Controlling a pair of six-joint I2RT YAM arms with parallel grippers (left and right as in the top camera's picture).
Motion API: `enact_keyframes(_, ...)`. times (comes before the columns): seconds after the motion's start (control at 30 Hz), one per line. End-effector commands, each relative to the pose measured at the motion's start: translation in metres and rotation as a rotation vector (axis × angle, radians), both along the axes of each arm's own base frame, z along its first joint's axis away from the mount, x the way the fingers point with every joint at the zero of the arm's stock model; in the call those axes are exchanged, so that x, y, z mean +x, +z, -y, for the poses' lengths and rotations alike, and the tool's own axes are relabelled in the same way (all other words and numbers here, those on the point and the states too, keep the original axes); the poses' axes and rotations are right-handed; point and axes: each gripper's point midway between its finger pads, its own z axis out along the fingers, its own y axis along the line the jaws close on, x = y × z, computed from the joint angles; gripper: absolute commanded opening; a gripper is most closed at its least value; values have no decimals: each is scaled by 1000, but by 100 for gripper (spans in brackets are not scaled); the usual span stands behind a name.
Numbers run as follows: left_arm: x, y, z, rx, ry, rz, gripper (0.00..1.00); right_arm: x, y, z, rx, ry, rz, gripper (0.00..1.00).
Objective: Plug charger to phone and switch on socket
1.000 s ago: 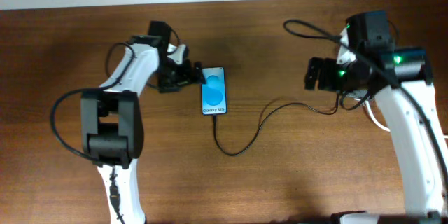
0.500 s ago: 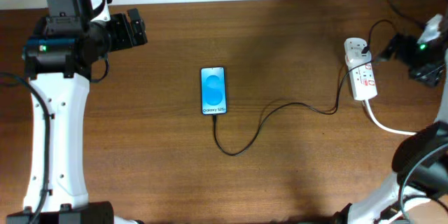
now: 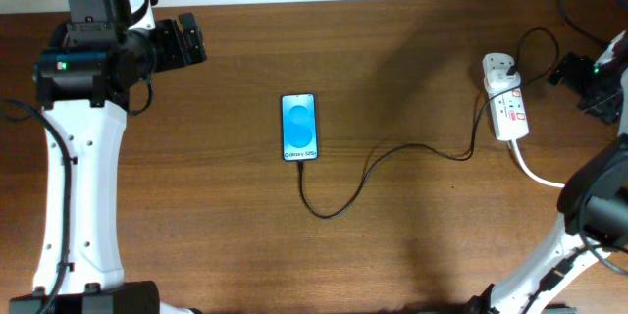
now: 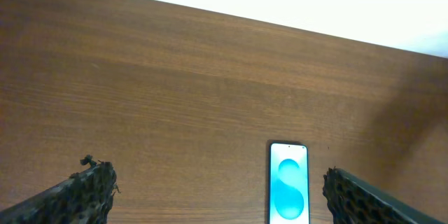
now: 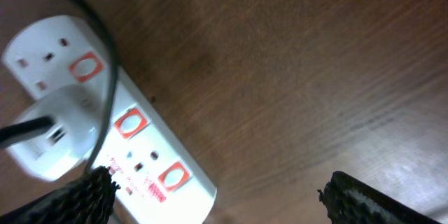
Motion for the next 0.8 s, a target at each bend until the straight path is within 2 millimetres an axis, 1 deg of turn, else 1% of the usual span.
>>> enact_keyframes(0.0, 0, -3, -4, 19, 4, -7, 99, 5, -33, -6, 56, 2, -27, 98)
enact_keyframes(0.13, 0, -3, -4, 19, 4, -7, 99, 10, -51, -4, 61, 0, -37, 98)
enact_keyframes(0.17, 0, -3, -4, 19, 4, -7, 99, 9, -60, -4, 74, -23, -48, 98)
enact_keyframes(0.23, 0, -3, -4, 18, 4, -8, 99, 9, -69, -5, 90, -41, -56, 98)
enact_keyframes(0.37, 0, -3, -4, 19, 4, -8, 99, 16, -73, -15, 154, -23, -26, 98)
enact_keyframes(0.43, 0, -3, -4, 19, 4, -8, 99, 17, -75, -16, 160, -21, -25, 98)
enact_keyframes(0.47, 0, -3, -3, 19, 3, -8, 99, 17, -83, -17, 166, -21, -33, 98)
enact_keyframes(0.57, 0, -3, -4, 18, 4, -8, 99, 20, -95, -23, 213, -12, -25, 98)
enact_keyframes(0.7, 0, -3, -4, 19, 4, -8, 99, 24, -97, -28, 240, -3, -8, 98)
enact_keyframes(0.77, 0, -3, -4, 19, 4, -8, 99, 26, -96, -34, 263, 5, -2, 98)
